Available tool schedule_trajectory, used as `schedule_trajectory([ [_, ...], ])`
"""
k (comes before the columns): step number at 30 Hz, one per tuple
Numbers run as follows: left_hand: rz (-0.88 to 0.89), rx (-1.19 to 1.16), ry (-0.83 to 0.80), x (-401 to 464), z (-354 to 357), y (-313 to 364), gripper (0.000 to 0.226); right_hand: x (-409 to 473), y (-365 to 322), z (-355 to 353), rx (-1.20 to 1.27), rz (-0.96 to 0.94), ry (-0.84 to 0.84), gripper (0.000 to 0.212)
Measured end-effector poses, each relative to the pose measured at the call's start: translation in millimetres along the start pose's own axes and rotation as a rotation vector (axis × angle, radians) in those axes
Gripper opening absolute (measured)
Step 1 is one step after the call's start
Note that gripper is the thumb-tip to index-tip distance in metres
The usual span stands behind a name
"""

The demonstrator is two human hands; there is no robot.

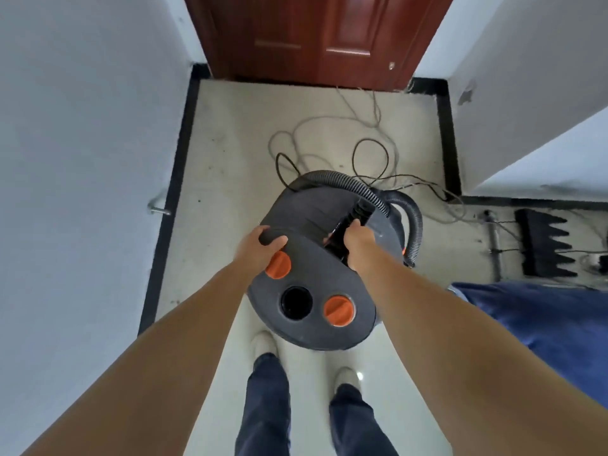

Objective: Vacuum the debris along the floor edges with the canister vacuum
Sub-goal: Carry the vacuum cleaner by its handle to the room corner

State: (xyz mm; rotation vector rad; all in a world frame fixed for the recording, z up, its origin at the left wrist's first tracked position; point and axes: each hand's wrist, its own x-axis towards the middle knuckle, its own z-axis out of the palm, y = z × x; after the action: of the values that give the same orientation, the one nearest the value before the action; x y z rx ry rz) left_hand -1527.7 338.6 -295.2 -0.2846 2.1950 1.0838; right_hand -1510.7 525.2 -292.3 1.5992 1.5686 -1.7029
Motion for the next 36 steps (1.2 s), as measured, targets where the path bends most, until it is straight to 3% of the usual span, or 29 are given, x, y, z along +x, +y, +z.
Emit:
schedule_trajectory([
  [6,-0.150,-0.192,0.187,-76,2,-75,0.058,-10,55,32,-0.225,-0.066,-0.190,0.050],
  [13,-0.271,-0.426,0.340,-161,33,-151,0.049,-87,110,44,-0.339,-0.119,-0.276,0.050],
  [23,-0.370,-0.653,0.456,-276,94,-260,0.063,-151,225,56,-0.830,-0.313,-0.375,0.054],
  [32,-0.466,-0.888,0.644,-380,195,-298,0.067,-199,317,15,-1.037,-0.346,-0.608,0.053],
  [36,-0.539,-0.976,0.655,-420,240,-304,0.071,-215,357,-3,-1.212,-0.388,-0.660,0.045],
])
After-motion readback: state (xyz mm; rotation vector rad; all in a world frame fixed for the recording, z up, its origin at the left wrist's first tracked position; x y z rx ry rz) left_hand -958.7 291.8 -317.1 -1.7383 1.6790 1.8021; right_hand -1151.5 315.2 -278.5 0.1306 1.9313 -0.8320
